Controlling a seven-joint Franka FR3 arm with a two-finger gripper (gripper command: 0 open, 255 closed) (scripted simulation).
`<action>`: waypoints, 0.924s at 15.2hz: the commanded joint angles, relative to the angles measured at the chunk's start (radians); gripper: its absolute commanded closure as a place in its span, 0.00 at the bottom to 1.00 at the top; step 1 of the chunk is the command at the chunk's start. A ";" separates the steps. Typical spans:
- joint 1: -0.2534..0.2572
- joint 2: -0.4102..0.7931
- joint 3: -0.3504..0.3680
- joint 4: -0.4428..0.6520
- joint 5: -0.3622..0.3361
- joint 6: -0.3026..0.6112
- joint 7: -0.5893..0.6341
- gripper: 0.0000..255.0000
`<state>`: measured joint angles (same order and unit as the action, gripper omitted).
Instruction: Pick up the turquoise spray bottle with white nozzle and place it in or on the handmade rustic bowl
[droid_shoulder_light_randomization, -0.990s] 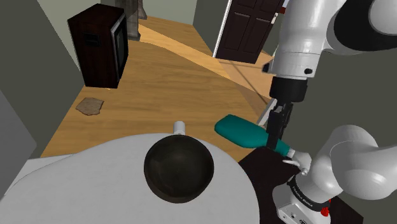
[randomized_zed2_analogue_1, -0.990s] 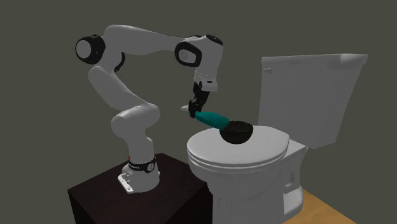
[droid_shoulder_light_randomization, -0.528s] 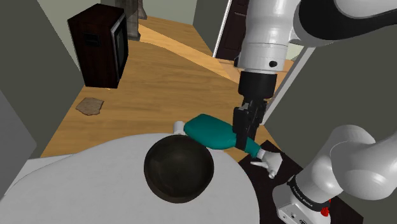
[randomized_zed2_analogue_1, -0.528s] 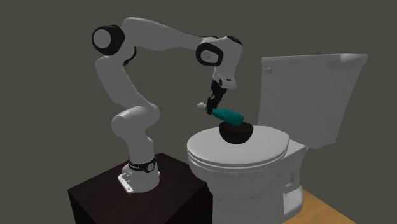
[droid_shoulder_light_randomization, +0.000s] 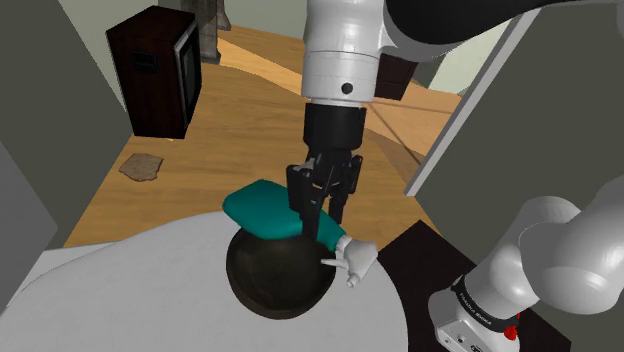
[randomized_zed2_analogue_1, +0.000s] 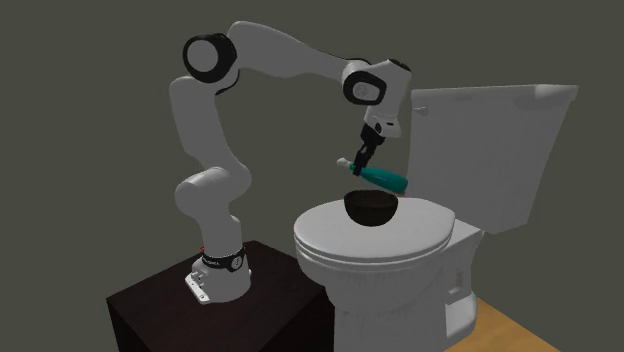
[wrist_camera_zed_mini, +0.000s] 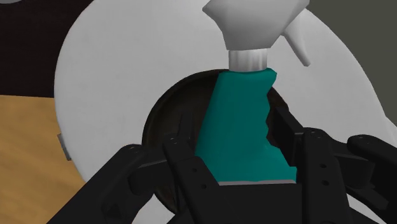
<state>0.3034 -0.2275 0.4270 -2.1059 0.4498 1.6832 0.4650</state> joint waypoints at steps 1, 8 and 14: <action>0.003 0.032 0.012 0.015 -0.005 0.022 0.012 1.00; 0.006 0.055 0.023 -0.056 -0.002 0.112 -0.012 1.00; 0.010 0.084 0.032 -0.109 0.000 0.192 -0.030 1.00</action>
<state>0.3128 -0.1473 0.4583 -2.2069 0.4492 1.8626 0.4380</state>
